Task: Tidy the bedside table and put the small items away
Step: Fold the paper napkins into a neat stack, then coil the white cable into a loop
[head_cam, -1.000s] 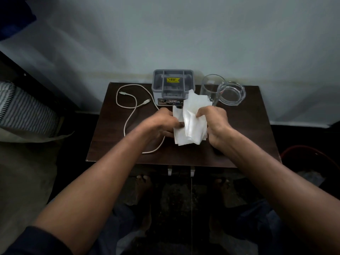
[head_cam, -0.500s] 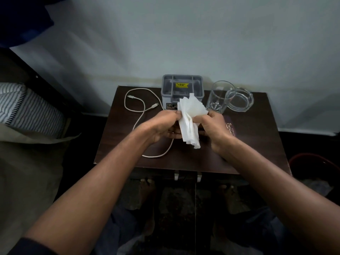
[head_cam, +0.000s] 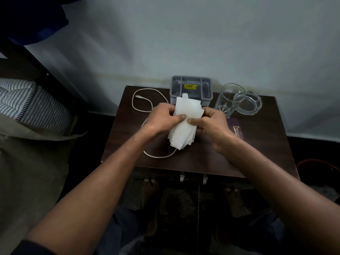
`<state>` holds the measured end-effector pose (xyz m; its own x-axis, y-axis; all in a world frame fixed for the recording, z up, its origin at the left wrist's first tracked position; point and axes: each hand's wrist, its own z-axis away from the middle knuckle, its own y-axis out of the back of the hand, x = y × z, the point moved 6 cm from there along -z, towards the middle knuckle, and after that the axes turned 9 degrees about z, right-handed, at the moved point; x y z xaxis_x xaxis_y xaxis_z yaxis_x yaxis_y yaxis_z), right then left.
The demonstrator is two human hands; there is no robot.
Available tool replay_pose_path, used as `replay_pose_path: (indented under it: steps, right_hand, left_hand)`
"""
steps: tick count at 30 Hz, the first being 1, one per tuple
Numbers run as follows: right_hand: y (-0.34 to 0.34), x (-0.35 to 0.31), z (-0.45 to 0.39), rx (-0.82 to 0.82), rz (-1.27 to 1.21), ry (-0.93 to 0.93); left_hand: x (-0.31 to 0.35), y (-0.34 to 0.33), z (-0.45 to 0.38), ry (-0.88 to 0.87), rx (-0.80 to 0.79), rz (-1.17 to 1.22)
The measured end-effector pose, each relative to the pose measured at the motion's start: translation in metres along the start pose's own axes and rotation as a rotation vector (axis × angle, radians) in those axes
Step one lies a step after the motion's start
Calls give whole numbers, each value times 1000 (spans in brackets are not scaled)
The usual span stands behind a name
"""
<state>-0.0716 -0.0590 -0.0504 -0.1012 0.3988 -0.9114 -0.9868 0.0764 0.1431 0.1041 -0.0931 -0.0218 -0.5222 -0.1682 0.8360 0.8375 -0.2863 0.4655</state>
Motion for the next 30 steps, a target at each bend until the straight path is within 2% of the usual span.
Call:
replay_pose_path:
  steps: [4, 8, 10, 14, 17, 20, 22, 26, 30]
  right_hand:
    - [0, -15, -1, 89, 89, 136]
    - [-3, -42, -1, 186, 76, 270]
    - [-5, -49, -3, 232, 100, 272]
    - [-8, -43, -11, 204, 169, 109]
    - [-4, -38, -11, 125, 232, 43]
    - [6, -35, -8, 55, 504, -13]
    - [13, -32, -3, 20, 802, -45]
    - [18, -27, 11, 39, 1183, -28]
    - [5, -28, 19, 167, 1479, 154]
  left_hand:
    - [9, 5, 3, -57, -22, -3]
    - [19, 28, 2, -117, 195, -23]
    - [19, 32, 0, -111, 224, 38]
    - [7, 13, -3, 14, 12, 257]
    - [0, 7, -4, 68, -50, 292]
    - [-5, -7, 3, 191, -212, 263]
    - [-10, -16, 6, 218, -267, 111]
    - [-10, -17, 6, 159, -139, -205]
    - [-11, -17, 13, 152, -95, -435]
